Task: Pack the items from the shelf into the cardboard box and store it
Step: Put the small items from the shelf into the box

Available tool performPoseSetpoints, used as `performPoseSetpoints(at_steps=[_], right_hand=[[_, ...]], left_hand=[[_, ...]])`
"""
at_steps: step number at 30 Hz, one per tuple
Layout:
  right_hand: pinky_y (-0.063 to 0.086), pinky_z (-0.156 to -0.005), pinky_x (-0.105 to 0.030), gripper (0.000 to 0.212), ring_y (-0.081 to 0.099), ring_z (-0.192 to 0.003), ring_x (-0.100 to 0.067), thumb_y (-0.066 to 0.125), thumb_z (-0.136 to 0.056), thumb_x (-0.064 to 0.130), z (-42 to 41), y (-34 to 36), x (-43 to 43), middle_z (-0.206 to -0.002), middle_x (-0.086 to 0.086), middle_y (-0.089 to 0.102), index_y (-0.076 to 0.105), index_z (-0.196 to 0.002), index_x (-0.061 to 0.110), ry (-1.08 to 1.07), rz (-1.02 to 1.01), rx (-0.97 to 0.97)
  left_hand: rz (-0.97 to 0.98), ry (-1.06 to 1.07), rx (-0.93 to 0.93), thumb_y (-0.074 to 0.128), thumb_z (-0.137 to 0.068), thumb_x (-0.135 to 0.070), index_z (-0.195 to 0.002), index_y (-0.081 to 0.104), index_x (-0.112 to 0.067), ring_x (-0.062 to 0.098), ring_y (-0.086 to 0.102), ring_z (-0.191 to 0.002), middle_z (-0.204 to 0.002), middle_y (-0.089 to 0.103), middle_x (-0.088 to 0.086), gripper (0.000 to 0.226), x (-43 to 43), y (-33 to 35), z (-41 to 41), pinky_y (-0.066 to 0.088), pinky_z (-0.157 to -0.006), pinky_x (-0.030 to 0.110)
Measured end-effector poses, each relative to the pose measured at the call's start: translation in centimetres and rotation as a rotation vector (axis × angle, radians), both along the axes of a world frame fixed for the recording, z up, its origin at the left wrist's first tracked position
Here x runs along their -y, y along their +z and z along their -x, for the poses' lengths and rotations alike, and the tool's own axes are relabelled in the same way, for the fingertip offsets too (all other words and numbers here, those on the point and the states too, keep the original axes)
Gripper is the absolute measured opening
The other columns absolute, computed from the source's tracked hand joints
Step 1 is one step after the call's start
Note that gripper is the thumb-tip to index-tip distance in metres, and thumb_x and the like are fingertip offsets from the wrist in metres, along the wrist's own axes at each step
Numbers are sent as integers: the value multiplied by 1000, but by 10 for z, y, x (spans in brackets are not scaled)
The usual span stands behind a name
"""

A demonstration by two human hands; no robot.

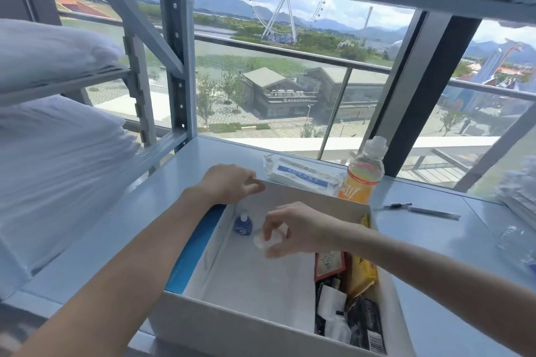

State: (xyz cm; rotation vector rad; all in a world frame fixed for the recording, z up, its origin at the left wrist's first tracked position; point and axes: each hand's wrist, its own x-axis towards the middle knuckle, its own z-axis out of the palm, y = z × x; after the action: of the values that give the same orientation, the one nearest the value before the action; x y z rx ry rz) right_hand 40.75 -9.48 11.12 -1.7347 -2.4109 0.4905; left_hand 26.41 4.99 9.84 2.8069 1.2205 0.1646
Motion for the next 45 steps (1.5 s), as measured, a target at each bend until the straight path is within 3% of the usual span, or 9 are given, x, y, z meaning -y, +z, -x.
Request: performPoseSetpoints(at_steps=[6,11,16,19,22,31,34,39,45], right_hand=[[40,-67,-22,20,60,-87,-21,65,-77,27,24,-71,-28,-101,-2,63,61,-95,19,-21,116,202],[40,-95,-34,29,49,-114,-27,53,-89,15,23,-78,-27,-129,-13,48,61,-116,15,52,29,141],[31,-80,-21,26,48,-100,-21,49,-85,5,26,-74,-31,-113,-9,55,60,-108,9,120,-113,180],[41,-76,-30,14,52,-87,-23,50,-87,5,25,-60,-31,-100,-11,58,59,-97,6,191,-36,189],[42,-85,-25,27,59,-99,-24,54,-90,14,18,-32,-26,-113,-8,64,63,-116,11,172,80,221],[46,-75,-4,16,62,-84,9,63,-86,11,-75,29,114,-91,20,65,72,-99,13,-294,-426,-159],[50,-81,-18,21,67,-89,-11,63,-84,-2,-141,10,157,-92,6,68,73,-94,13,-666,-542,-105],[28,-106,-31,36,45,-127,-26,59,-86,9,-258,-42,219,-136,-13,48,60,-122,14,-1238,-164,164],[24,-111,-36,59,28,-139,-22,58,-88,36,-305,-94,247,-147,-9,31,35,-142,24,-1326,162,242]], left_hand=[[-4,-21,27,36,-92,-55,-96,57,-23,24,55,-91,-103,64,4,38,3,0,1,32,-69,31],[8,-17,41,36,-92,-55,-88,52,-24,20,47,-80,-100,64,4,34,1,1,1,32,-68,31],[-9,-24,38,35,-92,-56,-90,53,-24,20,49,-81,-99,64,3,37,0,0,1,31,-67,30],[-25,-28,35,35,-91,-56,-96,56,-22,20,50,-81,-99,64,3,40,1,1,2,32,-67,31],[-70,-33,44,37,-91,-55,-96,56,-22,24,57,-90,-100,65,4,39,1,-3,2,33,-67,31],[-267,4,8,33,-95,-47,-90,48,-20,26,59,-92,-98,66,5,32,6,-14,-8,35,-82,37],[-255,18,35,32,-94,-48,-85,42,-22,25,58,-91,-97,65,5,30,3,-17,-9,34,-82,38],[-243,34,35,31,-92,-53,-83,44,-26,23,58,-91,-98,66,3,31,-10,-26,-11,32,-80,38],[-259,26,83,34,-91,-53,-81,45,-28,23,59,-89,-92,67,2,30,-16,-31,-11,30,-75,37]])
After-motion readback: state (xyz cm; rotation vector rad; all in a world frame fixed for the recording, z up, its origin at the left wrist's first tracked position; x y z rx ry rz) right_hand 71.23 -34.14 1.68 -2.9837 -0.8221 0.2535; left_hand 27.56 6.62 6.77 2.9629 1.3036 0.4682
